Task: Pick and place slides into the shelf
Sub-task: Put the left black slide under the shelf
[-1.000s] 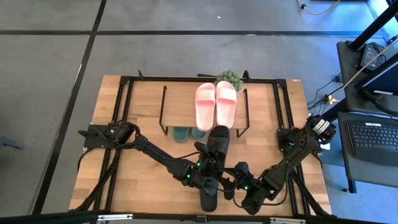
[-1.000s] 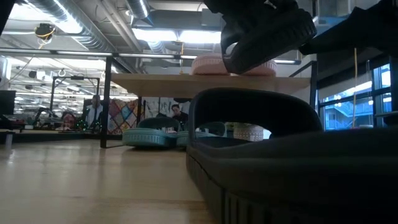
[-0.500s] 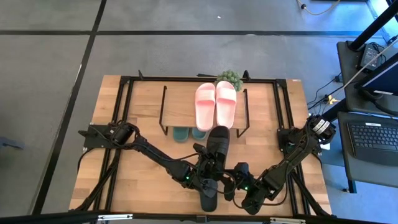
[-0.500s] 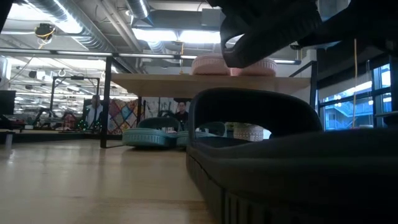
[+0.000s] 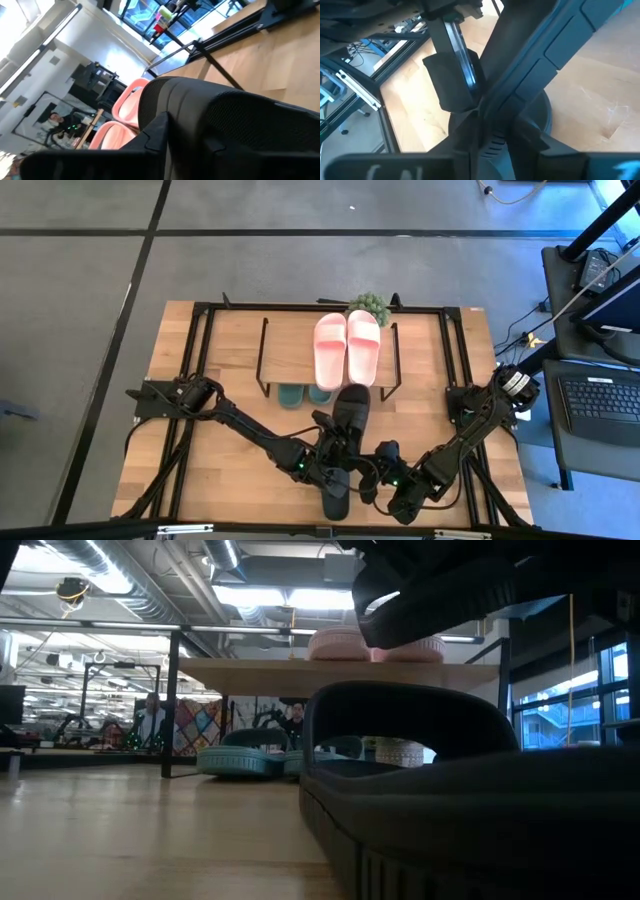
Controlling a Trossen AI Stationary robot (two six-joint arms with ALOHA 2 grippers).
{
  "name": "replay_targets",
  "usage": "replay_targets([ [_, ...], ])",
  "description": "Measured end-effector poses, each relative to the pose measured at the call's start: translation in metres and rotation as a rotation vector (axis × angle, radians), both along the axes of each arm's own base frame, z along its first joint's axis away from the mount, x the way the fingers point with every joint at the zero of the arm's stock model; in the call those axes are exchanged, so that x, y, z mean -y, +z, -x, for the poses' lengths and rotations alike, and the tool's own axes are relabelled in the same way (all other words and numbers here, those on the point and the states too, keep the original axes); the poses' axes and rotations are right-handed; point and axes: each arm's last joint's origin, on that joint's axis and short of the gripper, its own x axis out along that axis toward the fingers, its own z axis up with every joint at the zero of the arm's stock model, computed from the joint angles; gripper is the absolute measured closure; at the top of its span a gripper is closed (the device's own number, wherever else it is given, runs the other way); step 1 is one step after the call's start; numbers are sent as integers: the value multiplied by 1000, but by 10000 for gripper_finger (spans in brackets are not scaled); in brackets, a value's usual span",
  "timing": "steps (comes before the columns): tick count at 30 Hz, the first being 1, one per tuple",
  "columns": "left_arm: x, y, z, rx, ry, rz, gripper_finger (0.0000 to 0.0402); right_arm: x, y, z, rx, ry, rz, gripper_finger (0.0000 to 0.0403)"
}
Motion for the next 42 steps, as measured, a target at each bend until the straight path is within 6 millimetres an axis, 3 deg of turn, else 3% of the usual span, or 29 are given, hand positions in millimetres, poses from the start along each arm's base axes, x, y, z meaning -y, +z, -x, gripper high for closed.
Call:
replay_targets([
  [12,11,0,5,-61,-29,-46,326,-1,0,0,-13,17,-13,330],
  [22,18,2,7,-25,-52,-18,183,-1,0,0,-13,17,-10,330],
  [26,25,4,10,17,-37,-18,147,-1,0,0,-13,18,-9,330],
  [42,84,5,47,70,-128,-19,138,-1,0,0,-11,16,-11,331],
])
